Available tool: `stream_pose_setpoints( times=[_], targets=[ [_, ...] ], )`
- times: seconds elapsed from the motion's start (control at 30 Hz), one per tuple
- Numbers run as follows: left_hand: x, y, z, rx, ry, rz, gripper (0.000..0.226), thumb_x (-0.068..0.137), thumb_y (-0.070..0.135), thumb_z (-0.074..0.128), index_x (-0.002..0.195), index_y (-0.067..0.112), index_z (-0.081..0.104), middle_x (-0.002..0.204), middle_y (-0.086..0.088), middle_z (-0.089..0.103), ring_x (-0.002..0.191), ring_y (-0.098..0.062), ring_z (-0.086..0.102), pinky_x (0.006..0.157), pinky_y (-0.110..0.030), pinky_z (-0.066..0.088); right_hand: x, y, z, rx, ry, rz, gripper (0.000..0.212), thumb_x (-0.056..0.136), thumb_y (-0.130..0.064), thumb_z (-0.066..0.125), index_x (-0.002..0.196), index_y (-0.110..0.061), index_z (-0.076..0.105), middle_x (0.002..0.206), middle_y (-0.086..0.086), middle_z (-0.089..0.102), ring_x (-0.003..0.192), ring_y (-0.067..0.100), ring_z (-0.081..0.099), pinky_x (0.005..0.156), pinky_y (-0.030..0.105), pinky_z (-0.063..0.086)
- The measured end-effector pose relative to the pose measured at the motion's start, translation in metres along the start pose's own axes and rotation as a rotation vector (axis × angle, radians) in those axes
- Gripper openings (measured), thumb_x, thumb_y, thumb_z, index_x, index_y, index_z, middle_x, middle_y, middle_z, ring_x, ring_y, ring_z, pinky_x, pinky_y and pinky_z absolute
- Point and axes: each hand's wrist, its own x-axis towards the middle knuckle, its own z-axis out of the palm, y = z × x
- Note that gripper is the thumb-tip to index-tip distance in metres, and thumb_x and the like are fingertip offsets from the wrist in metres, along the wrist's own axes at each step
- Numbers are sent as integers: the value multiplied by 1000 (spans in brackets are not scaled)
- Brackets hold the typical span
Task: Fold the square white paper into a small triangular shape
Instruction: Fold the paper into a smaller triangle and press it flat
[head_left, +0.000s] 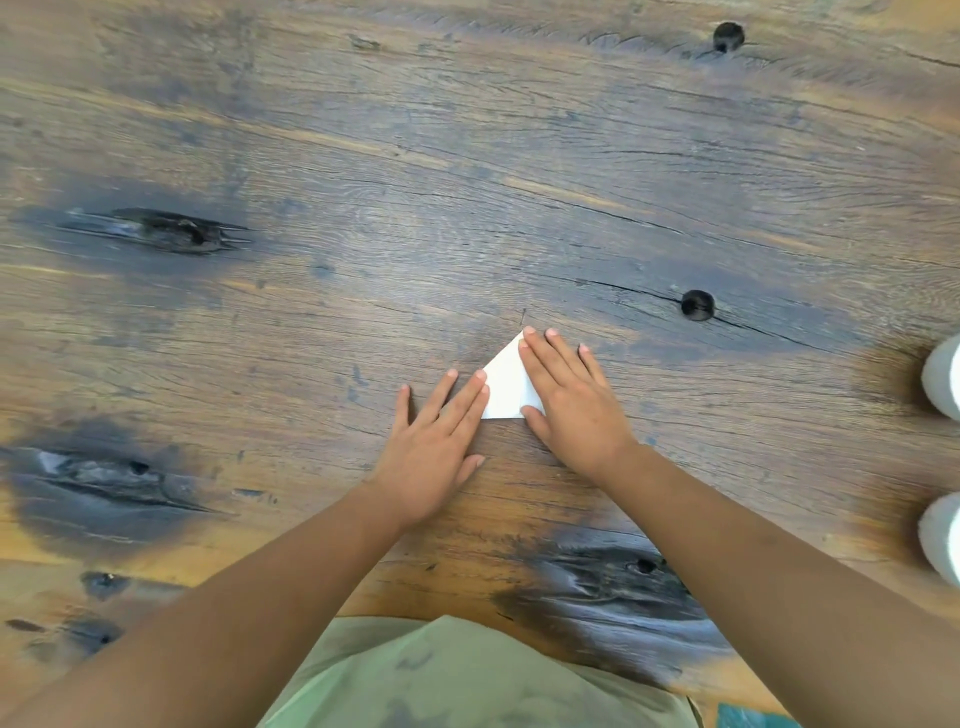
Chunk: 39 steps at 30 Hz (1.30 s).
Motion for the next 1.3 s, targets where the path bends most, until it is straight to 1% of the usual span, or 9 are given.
stream_pose_setpoints(
  times=[0.13, 0.57, 0.67, 0.77, 0.87, 0.93, 1.03, 1.17, 1.3],
  targets=[
    [-32, -5, 8, -24, 6, -57, 80, 96, 51, 47, 158, 17, 10, 167, 4, 4, 153, -22, 4, 117, -64, 18, 1, 0, 1, 10, -6, 4, 77, 96, -35, 53, 157, -15, 11, 166, -2, 5, 153, 18, 3, 124, 43, 5],
    [-47, -4, 9, -22, -87, -123, 79, 99, 53, 37, 158, 19, -4, 167, 4, -10, 153, -20, -10, 119, -63, 11, -1, 0, -3, 72, 8, -3, 77, 97, -39, 53, 157, -17, 11, 166, -3, 4, 153, 16, 0, 124, 40, 1],
    [-39, 6, -7, 26, -83, -125, 75, 96, 50, 48, 154, 16, 16, 165, -4, 11, 151, -27, 10, 116, -65, 13, -7, 4, -8, 139, 16, 1, 74, 97, -37, 54, 157, -16, 15, 166, -1, 10, 152, 17, 6, 124, 39, 5],
    [-19, 18, -29, 67, -35, -163, 54, 93, 48, 54, 135, 16, 43, 145, -6, 43, 134, -28, 39, 113, -70, 15, -18, 8, -13, 170, 53, 51, 68, 96, -33, 56, 154, -14, 25, 161, 3, 27, 148, 21, 23, 121, 39, 20],
    [5, 29, -45, 11, 22, -207, 52, 93, 54, 51, 127, 15, 47, 129, -7, 52, 125, -27, 48, 113, -66, 19, -28, 12, -16, 189, 125, 148, 58, 94, -31, 58, 146, -15, 37, 144, 6, 46, 130, 27, 42, 107, 46, 39],
    [19, 34, -48, -65, 73, -149, 55, 92, 55, 53, 128, 15, 45, 131, -7, 50, 126, -27, 45, 114, -61, 25, -33, 13, -15, 199, 147, 223, 55, 93, -33, 59, 141, -15, 41, 133, 7, 51, 122, 27, 48, 100, 45, 45],
    [31, 39, -45, -86, 82, -34, 65, 91, 54, 56, 139, 14, 39, 149, -9, 37, 138, -27, 33, 113, -54, 27, -39, 15, -9, 225, 180, 335, 47, 92, -36, 61, 131, -13, 50, 122, 7, 53, 112, 27, 53, 93, 44, 48],
    [35, 40, -31, -29, 19, -9, 74, 93, 54, 53, 149, 15, 26, 161, -11, 19, 148, -30, 14, 116, -57, 23, -47, 12, -3, 253, 215, 460, 32, 91, -40, 61, 111, -16, 54, 108, 5, 51, 96, 25, 54, 82, 42, 49],
    [30, 40, -18, -31, -4, -20, 76, 97, 53, 44, 156, 15, 13, 166, -10, 1, 153, -29, -2, 120, -57, 13, -44, 2, 2, 236, 218, 548, 32, 88, -42, 64, 105, -18, 52, 107, 5, 50, 96, 25, 53, 78, 39, 46]
  ],
)
